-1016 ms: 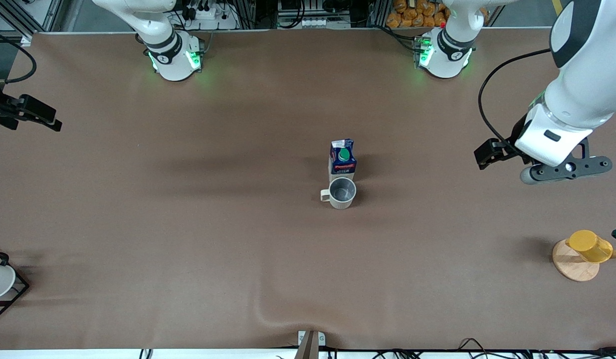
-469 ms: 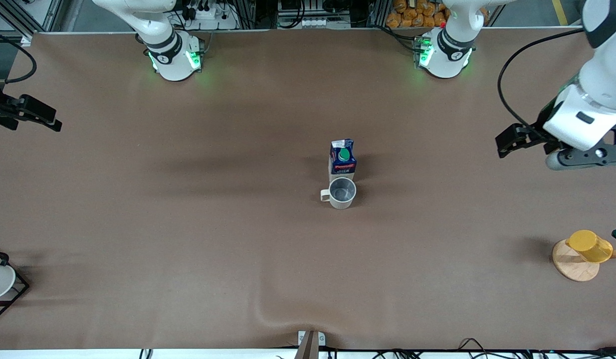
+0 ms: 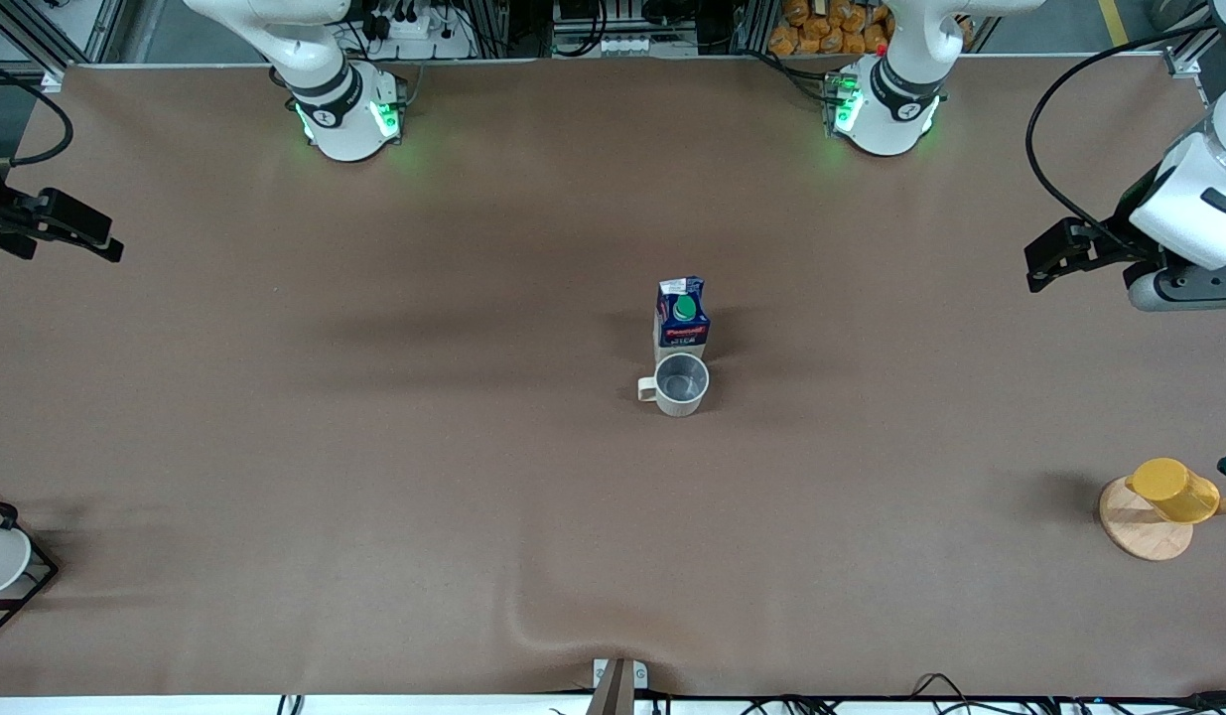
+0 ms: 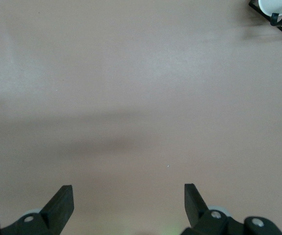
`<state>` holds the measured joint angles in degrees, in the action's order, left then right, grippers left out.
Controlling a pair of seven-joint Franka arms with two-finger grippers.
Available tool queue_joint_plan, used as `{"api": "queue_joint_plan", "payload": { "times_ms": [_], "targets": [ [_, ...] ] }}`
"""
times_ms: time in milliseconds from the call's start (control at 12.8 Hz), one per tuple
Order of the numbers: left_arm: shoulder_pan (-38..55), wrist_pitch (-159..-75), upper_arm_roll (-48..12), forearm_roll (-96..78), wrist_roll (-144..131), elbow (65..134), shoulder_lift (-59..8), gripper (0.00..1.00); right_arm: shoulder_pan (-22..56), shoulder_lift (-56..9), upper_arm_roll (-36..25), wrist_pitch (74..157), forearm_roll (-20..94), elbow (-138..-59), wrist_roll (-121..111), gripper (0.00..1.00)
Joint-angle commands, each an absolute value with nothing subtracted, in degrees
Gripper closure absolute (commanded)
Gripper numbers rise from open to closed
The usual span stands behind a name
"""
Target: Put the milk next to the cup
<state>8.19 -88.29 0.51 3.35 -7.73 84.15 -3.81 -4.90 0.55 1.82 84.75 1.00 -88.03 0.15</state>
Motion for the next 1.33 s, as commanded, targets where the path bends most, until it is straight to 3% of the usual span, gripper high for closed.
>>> {"api": "queue_joint_plan", "payload": {
  "times_ms": [0, 234, 1250],
  "targets": [
    [11.3, -88.0, 4.4, 2.3, -6.3, 87.2, -0.8, 0.0, -5.7, 0.4, 2.6, 84.6, 0.8, -87.5, -0.5, 0.0],
    [6.4, -88.0, -0.6, 1.4, -6.4, 87.1, -0.6, 0.0, -5.6, 0.4, 2.6, 84.6, 0.7, -87.5, -0.6, 0.0],
    [6.2, -86.3, -0.6, 0.6, -6.1, 85.0, -1.7, 0.0, -5.7, 0.2, 2.5, 84.7, 0.6, -87.0, -0.6, 0.0]
  ]
}}
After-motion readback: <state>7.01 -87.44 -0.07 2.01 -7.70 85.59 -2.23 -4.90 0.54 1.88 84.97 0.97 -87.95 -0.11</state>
